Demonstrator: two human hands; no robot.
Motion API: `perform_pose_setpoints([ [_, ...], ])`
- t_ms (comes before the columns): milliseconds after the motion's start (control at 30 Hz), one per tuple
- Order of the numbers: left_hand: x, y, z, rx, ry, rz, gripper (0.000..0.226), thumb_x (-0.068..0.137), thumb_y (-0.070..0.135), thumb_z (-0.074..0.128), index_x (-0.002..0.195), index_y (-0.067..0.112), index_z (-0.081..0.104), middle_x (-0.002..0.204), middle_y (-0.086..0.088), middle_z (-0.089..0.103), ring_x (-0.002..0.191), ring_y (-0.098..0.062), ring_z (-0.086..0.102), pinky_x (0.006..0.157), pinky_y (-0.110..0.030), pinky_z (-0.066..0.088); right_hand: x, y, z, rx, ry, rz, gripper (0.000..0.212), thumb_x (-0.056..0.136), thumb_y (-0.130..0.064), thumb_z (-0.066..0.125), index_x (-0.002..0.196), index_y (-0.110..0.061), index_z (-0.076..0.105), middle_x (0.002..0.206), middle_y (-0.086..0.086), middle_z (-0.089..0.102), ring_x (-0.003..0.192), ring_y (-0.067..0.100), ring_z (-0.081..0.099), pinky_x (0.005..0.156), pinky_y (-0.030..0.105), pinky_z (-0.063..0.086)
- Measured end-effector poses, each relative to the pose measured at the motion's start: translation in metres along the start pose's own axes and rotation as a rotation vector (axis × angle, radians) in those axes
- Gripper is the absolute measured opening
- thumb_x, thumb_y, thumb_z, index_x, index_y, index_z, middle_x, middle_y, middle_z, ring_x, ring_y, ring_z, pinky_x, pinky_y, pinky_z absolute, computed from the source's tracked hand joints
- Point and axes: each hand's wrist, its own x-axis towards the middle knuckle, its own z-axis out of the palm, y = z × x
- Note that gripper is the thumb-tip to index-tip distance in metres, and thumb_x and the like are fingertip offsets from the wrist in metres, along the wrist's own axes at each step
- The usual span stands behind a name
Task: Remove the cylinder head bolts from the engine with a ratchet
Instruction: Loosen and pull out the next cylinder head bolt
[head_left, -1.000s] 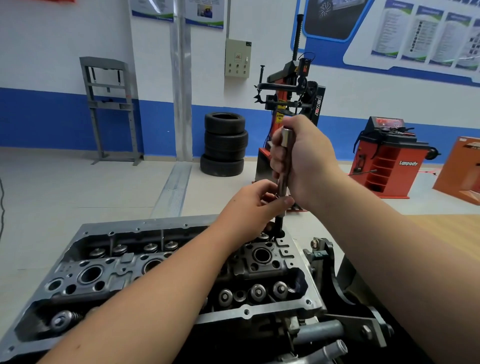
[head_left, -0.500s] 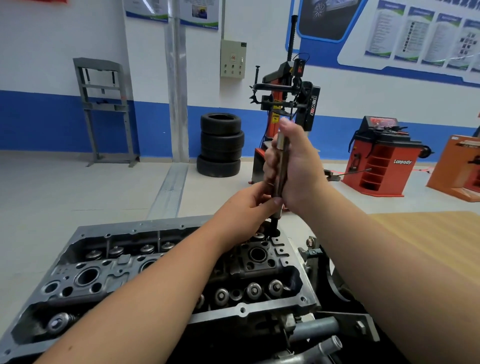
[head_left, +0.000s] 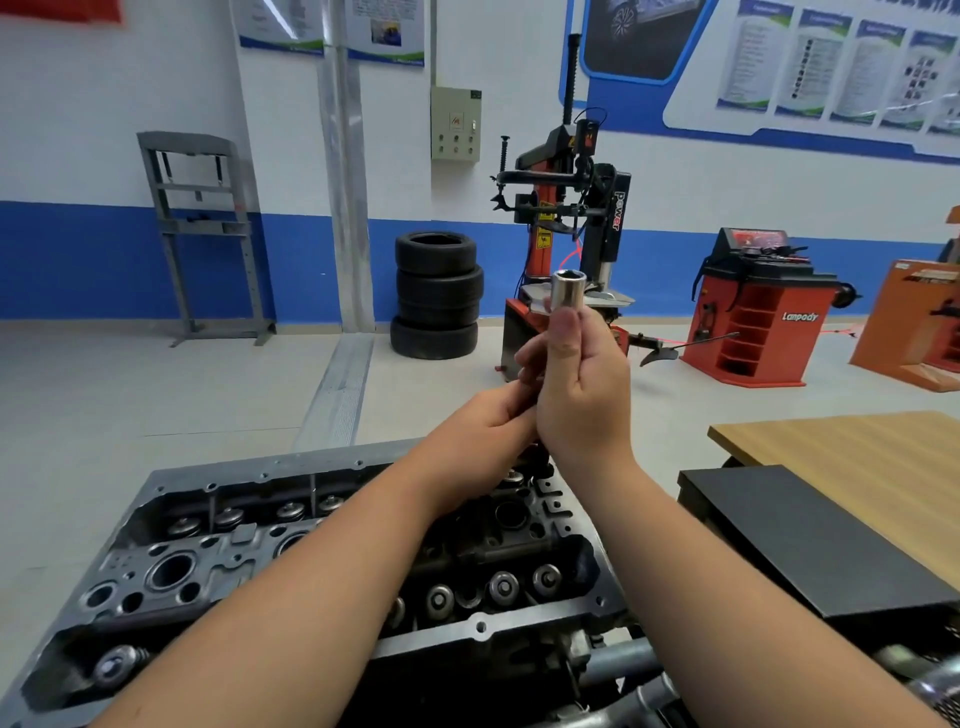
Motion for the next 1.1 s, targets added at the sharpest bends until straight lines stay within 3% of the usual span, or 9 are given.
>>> perform_pose_setpoints([
  [100,-0.002,0.001,0.0,0.08,0.058,0.063,0.024,0.103,0.016,0.058,0.116,0.034,0.068,0.104,0.013,0.077,0.097,-0.008,0.073,0.085,-0.029,0.061,-0.016,0.008,0.003,-0.018,0.044,0.048,0.018,0.098,-0.04,0.055,0.109,-0.025,0.054,0.086,-0.006,0.068,0.084,0.012,0.067,0.079,0.04,0.055],
  [267,0.0,-0.002,0.001,0.093,0.123,0.033,0.021,0.099,0.015,0.066,0.119,0.019,0.065,0.106,-0.002,0.075,0.091,-0.025,0.073,0.082,-0.051,0.062,-0.025,0.012,0.002,-0.095,0.097,-0.032,0.013,0.1,-0.033,0.054,0.102,-0.022,0.061,0.088,-0.005,0.062,0.084,0.001,0.058,0.075,0.013,0.043],
  [367,-0.001,-0.003,0.0,0.097,0.044,0.051,0.025,0.102,0.018,0.062,0.127,0.022,0.064,0.112,0.005,0.075,0.102,-0.015,0.072,0.091,-0.039,0.06,-0.026,0.014,0.002,-0.158,0.096,-0.043,0.028,0.103,-0.033,0.045,0.104,-0.013,0.064,0.088,-0.007,0.059,0.083,-0.001,0.056,0.075,0.011,0.038],
  [433,-0.003,-0.002,-0.001,0.086,-0.017,0.067,0.027,0.106,0.023,0.058,0.133,0.025,0.062,0.116,0.013,0.074,0.11,-0.004,0.069,0.095,-0.028,0.057,-0.027,0.015,0.002,-0.164,0.091,-0.034,0.028,0.104,-0.04,0.04,0.105,-0.021,0.061,0.087,-0.009,0.06,0.084,0.002,0.057,0.075,0.014,0.041],
  [567,-0.006,0.001,-0.003,0.098,-0.008,0.081,0.019,0.109,0.028,0.054,0.118,0.035,0.069,0.104,0.023,0.076,0.101,0.005,0.068,0.083,-0.015,0.052,-0.029,0.018,-0.001,-0.138,0.083,-0.039,0.015,0.1,-0.043,0.054,0.11,-0.032,0.052,0.087,-0.013,0.063,0.081,0.004,0.062,0.072,0.014,0.045],
  [667,-0.003,-0.001,-0.002,0.127,0.062,0.093,0.017,0.104,0.031,0.061,0.118,0.029,0.071,0.105,0.012,0.077,0.1,-0.007,0.072,0.083,-0.029,0.059,-0.03,0.019,-0.004,-0.107,0.099,-0.023,0.018,0.095,-0.036,0.065,0.103,-0.034,0.049,0.083,-0.015,0.063,0.077,0.0,0.064,0.068,0.01,0.045],
  [767,0.002,-0.004,0.001,0.079,0.116,0.066,0.026,0.098,0.027,0.069,0.121,0.016,0.065,0.105,-0.005,0.077,0.094,-0.022,0.074,0.083,-0.045,0.062,-0.03,0.021,-0.006,-0.128,0.071,-0.066,0.007,0.099,-0.028,0.06,0.1,-0.024,0.055,0.083,-0.013,0.065,0.075,0.001,0.066,0.065,0.01,0.046],
  [967,-0.001,-0.006,-0.003,0.044,0.027,0.035,0.025,0.104,0.036,0.06,0.126,0.025,0.066,0.11,0.009,0.077,0.104,-0.009,0.072,0.092,-0.036,0.06,-0.031,0.019,-0.002,-0.219,0.057,-0.095,0.024,0.104,-0.037,0.038,0.098,-0.023,0.057,0.085,-0.001,0.063,0.083,0.019,0.062,0.075,0.035,0.05],
  [1100,-0.004,-0.002,-0.002,0.094,0.052,0.07,0.019,0.105,0.033,0.059,0.119,0.026,0.069,0.102,0.012,0.077,0.096,-0.007,0.072,0.083,-0.03,0.059,-0.031,0.021,-0.004,-0.182,0.056,-0.039,0.019,0.099,-0.046,0.051,0.107,-0.029,0.052,0.088,-0.013,0.062,0.083,0.005,0.062,0.075,0.02,0.048],
])
